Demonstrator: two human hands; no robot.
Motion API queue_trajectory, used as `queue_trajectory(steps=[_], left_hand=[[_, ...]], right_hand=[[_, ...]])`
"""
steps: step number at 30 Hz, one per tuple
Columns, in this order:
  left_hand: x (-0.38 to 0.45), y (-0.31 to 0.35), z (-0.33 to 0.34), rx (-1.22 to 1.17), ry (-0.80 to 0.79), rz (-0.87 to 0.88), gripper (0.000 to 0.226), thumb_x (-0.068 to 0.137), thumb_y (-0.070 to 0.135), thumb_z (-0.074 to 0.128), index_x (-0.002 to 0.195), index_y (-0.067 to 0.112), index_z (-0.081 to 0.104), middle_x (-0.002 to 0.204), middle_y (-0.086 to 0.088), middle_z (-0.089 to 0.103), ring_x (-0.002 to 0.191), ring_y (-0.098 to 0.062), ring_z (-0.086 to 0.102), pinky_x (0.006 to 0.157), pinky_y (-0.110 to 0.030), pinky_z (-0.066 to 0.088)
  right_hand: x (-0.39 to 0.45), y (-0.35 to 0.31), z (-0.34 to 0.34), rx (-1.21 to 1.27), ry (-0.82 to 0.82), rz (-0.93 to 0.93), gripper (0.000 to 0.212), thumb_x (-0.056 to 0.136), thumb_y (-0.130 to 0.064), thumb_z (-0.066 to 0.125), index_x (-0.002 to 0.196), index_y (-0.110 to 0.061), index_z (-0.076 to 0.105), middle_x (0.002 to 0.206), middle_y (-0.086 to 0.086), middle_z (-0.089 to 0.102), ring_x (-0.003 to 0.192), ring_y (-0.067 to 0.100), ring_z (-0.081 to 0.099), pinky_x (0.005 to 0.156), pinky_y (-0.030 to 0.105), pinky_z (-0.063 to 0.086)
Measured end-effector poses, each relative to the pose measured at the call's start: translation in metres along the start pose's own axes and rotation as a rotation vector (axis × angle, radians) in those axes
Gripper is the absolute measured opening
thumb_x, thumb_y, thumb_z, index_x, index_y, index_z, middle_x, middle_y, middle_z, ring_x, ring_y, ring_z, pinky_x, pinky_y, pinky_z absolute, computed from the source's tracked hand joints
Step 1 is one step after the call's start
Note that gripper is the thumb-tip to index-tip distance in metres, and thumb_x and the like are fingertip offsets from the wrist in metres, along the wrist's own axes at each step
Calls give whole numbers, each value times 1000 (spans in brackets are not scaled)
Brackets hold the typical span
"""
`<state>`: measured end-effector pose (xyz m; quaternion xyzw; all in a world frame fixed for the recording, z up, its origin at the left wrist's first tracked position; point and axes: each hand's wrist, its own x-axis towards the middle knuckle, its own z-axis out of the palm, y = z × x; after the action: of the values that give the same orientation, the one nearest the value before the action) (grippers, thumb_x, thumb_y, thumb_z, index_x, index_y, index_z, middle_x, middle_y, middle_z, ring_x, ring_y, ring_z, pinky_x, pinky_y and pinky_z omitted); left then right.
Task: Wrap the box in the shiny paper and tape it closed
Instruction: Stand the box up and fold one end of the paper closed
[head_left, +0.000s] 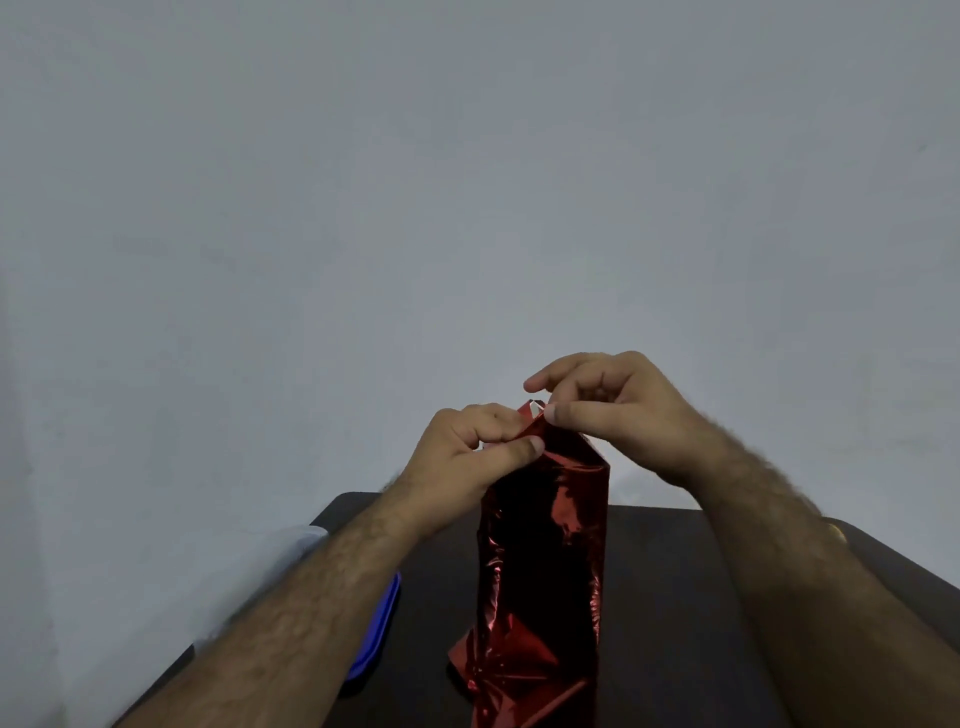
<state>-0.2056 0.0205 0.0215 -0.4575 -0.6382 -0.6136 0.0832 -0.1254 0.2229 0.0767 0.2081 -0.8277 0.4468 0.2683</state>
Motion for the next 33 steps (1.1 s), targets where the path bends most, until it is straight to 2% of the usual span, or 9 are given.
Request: queue_trajectory(steps=[3,7,10,12,14,16,18,24,33], left_hand=[[5,-2,0,-134,-62,-71,13,99,4,71,98,6,83,102,-4,76,100,-19,74,87,-25,56],[12,-6,1,-159,-97,-90,13,99,1,68,100,-3,81,107,-7,74,105,-20,73,93,-25,55],[18,-7,-2,-133,-122,-123,20,101,7,68,98,-10,77,117,-14,73,114,-29,72,104,-32,55],[21,-4,-6,-101,-143,-133,24,102,12,68,102,-10,77,124,-16,72,121,-30,69,112,-35,52],[22,1,-9,-77,-129,-120,23,103,16,68,107,-3,79,120,-13,75,116,-22,72,106,-31,52],[21,9,-13,-61,-54,-121,21,104,18,66,107,3,80,111,-3,79,105,-3,71,91,-15,49],[22,14,-20,-27,-10,-132,22,102,23,67,97,7,80,104,5,80,102,6,69,89,-16,44],[22,13,-36,160,-40,-193,18,80,25,92,83,10,83,116,5,73,116,-6,67,109,-36,46],[21,19,-45,179,-24,-207,20,69,24,67,69,11,82,113,9,74,117,-9,64,103,-34,45]], right_hand=[[0,4,0,70,51,44,26,74,-30,90,85,-11,74,101,7,78,92,26,75,92,54,60],[1,9,9,19,-2,75,15,84,-23,89,97,-23,81,93,-2,75,86,17,69,75,36,58],[3,11,10,123,39,73,14,88,-23,83,89,-9,79,87,20,71,76,25,64,69,40,51],[3,11,9,148,55,96,15,92,-17,81,87,-3,78,79,20,71,70,25,63,65,38,49],[4,11,9,134,86,140,14,93,-16,80,87,-3,78,75,14,72,65,23,63,61,32,49],[5,13,11,136,135,178,16,92,-19,81,87,-3,79,78,22,72,67,25,63,63,32,49],[6,14,15,141,178,205,21,91,-21,83,86,-2,78,83,27,72,70,25,63,67,34,50],[5,14,23,157,205,242,20,92,-19,82,79,-6,76,69,7,69,59,13,62,56,23,49],[5,9,29,165,260,273,18,92,-17,82,82,-3,78,73,6,76,66,10,73,59,21,53]])
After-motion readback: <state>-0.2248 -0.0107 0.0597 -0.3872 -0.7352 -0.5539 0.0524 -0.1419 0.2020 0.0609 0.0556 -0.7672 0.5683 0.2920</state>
